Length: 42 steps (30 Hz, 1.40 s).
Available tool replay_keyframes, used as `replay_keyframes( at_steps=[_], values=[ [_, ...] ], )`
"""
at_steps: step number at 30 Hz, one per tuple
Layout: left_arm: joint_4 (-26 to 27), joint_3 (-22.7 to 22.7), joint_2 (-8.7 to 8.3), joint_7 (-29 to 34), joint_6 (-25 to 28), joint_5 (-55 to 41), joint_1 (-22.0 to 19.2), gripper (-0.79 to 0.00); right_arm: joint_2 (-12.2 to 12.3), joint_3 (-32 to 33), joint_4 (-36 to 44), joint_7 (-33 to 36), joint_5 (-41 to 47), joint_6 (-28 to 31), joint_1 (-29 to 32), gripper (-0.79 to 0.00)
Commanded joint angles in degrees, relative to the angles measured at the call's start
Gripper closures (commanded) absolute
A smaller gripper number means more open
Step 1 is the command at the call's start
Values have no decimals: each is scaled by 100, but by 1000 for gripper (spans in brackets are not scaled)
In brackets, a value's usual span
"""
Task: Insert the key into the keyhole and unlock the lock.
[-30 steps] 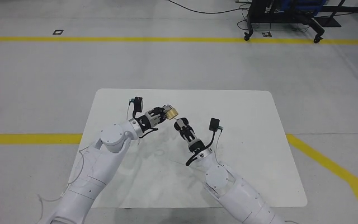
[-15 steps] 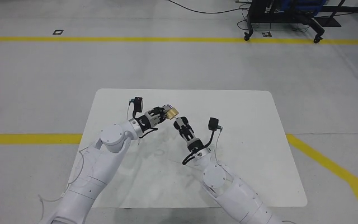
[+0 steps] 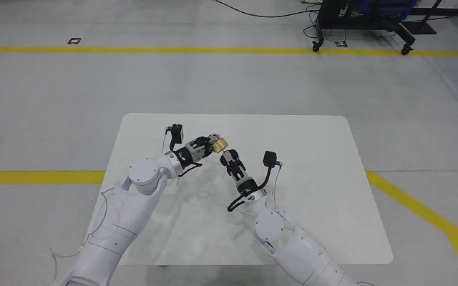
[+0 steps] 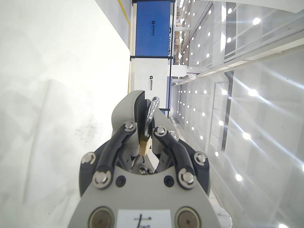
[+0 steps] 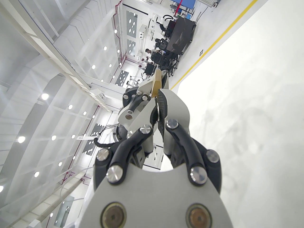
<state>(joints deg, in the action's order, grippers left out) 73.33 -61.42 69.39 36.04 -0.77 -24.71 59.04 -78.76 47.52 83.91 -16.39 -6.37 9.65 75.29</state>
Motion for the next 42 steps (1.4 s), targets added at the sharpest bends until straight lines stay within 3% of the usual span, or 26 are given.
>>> replay_keyframes(
  at_steps=[1, 16, 19, 21, 34, 37, 38, 39, 40, 42],
  values=[
    [-5, -1, 6, 2, -6, 9, -4, 0, -21, 4, -10, -28, -39, -19, -7, 0],
    [-46, -16, 47, -3, -59, 15, -7, 0, -184, 86, -104, -197, -127, -72, -59, 0],
    [-46, -28, 53, -3, -75, 16, -4, 0, -201, 120, -81, -189, -152, -44, -22, -336],
    [-51, -41, 55, -11, -76, 26, -1, 0, -211, 141, -64, -166, -168, -19, 5, -351],
    [-37, -148, 63, -21, -89, 44, 24, 0, -239, 377, 74, 52, -204, 63, 209, -265],
    [-38, -214, 58, -35, -95, 19, 37, 0, -209, 533, 184, 359, 42, 206, 360, -234],
    [-39, -233, 56, -28, -110, 7, 42, 0, -185, 627, 215, 545, 138, 260, 406, -203],
    [-41, -248, 55, -21, -132, -11, 47, 0, -160, 735, 254, 680, 208, 292, 462, -52],
    [-40, -260, 56, -13, -158, -37, 52, 0, -135, 838, 309, 827, 286, 322, 530, 0],
    [-38, -274, 58, 1, -203, -66, 58, 0, -76, 1082, 458, 1133, 472, 386, 684, 0]
  ],
)
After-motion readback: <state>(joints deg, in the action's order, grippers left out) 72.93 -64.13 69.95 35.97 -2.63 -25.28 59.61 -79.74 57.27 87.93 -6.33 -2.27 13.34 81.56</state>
